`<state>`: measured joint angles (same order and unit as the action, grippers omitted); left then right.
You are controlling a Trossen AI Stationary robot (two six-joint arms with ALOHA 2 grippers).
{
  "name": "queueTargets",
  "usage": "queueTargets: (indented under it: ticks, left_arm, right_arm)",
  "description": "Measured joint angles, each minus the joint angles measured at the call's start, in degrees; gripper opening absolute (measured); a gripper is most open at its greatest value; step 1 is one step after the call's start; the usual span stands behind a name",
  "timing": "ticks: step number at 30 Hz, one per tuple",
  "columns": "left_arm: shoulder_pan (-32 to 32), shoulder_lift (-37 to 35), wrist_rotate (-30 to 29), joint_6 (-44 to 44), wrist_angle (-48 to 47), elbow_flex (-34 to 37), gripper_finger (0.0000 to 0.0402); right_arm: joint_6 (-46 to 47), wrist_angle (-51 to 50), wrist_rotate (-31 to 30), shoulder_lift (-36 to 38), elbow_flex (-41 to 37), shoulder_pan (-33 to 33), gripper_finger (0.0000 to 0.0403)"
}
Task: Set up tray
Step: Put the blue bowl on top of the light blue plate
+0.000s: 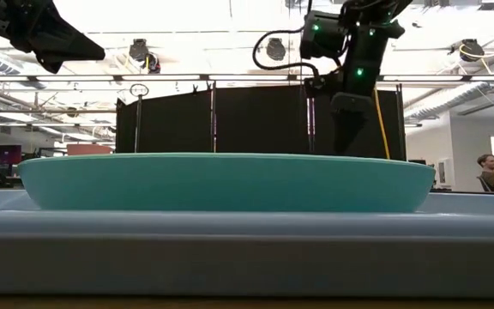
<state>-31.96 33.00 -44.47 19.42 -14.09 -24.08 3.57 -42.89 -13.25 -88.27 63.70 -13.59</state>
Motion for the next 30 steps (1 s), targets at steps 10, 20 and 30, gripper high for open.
queueTargets:
  ticks: [10, 20, 30]
  left_arm:
    - [0.0, 0.0, 0.0, 0.0, -0.1, 0.0, 0.0047]
    - [0.0, 0.0, 0.0, -0.1, -0.1, 0.0, 0.0047]
    - [0.0, 0.0, 0.0, -0.1, -0.3, 0.0, 0.0047]
  right_arm:
    - [-0.6, 3.5, -0.1, 0.0, -4.8, -2.2, 0.0202]
    - [-1.5, 3.9, 0.1, 0.0, -5.3, -2.6, 0.0115]
    - [-3.2, 3.4, 3.0, 0.0, -5.3, -2.6, 0.001]
